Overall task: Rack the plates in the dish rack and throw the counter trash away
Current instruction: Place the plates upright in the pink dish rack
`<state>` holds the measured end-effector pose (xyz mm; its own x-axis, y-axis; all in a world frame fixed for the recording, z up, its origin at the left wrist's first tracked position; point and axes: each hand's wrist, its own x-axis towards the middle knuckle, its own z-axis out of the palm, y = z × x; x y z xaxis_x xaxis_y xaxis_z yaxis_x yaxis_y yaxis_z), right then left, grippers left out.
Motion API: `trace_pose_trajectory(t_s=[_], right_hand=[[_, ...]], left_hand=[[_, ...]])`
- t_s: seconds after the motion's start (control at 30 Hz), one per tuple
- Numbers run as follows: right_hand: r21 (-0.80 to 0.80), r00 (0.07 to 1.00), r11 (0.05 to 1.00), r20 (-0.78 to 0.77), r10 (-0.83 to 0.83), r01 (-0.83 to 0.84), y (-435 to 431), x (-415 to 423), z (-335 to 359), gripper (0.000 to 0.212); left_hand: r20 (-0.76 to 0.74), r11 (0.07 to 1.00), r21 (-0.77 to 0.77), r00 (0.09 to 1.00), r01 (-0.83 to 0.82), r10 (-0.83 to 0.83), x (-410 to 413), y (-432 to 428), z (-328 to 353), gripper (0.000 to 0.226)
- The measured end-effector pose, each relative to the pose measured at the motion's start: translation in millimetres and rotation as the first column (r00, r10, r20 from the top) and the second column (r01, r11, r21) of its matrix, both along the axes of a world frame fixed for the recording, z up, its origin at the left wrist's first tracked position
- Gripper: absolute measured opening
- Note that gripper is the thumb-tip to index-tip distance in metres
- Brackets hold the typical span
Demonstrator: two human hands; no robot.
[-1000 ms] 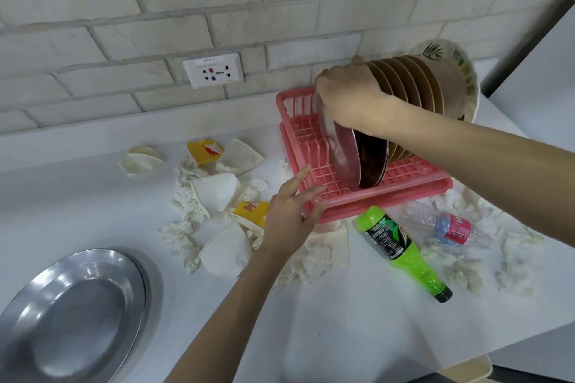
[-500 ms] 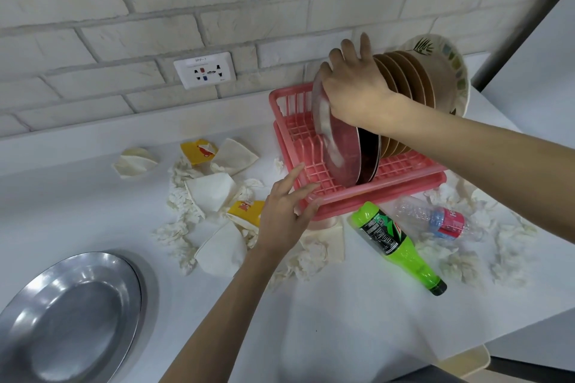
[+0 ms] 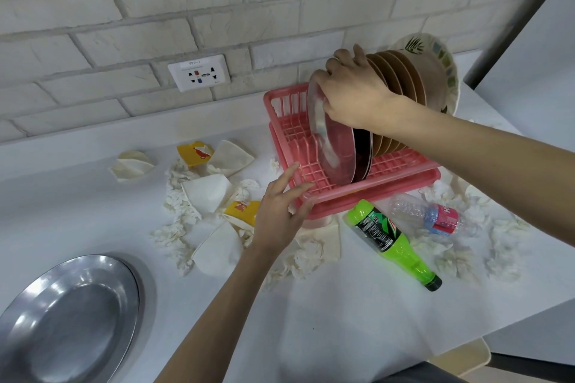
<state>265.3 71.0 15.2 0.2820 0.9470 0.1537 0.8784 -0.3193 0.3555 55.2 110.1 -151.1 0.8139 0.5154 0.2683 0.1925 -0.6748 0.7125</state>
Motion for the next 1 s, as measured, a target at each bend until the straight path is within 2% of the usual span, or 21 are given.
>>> trace_pose_trajectory(t_s=[0.13,0.27,0.37,0.57,0.67,0.8,0.9,1.0], right_hand=[[0.036,0.999,0.999,-0.015,0.032,-0.032,-5,-4,1,0.037],[0.060,0.997,0.995,-0.025,0.078,-0.077,-8,-17,2,0.039],[0.096,0.989,0.985,-0.020,0.144,-0.141,-9,-30,0,0.036],[0.145,0.950,0.950,-0.110,0.294,-0.277,-3,-61,-11,0.036],[0.196,0.863,0.889,-0.227,0.451,-0.413,1,-84,-26,0.036],[0.314,0.683,0.782,-0.382,0.623,-0.538,6,-133,-57,0.029],[0.338,0.549,0.749,-0.522,0.653,-0.570,9,-177,-85,0.025],[0.289,0.465,0.751,-0.637,0.614,-0.594,11,-219,-108,0.025]], left_hand=[[-0.024,1.000,0.010,1.000,0.017,-0.017,-1,1,3,0.051],[-0.039,1.000,-0.020,0.999,0.021,-0.021,-3,3,7,0.040],[-0.008,1.000,-0.031,1.000,-0.001,0.001,-14,6,11,0.045],[0.053,0.982,-0.121,0.987,-0.142,0.149,-64,15,16,0.032],[0.073,0.964,-0.123,0.967,-0.234,0.244,-103,20,20,0.027],[0.067,0.916,-0.107,0.916,-0.387,0.395,-163,26,22,0.024],[0.030,0.849,-0.130,0.854,-0.512,0.520,-209,30,20,0.020],[0.015,0.784,-0.108,0.788,-0.611,0.616,-256,33,16,0.019]])
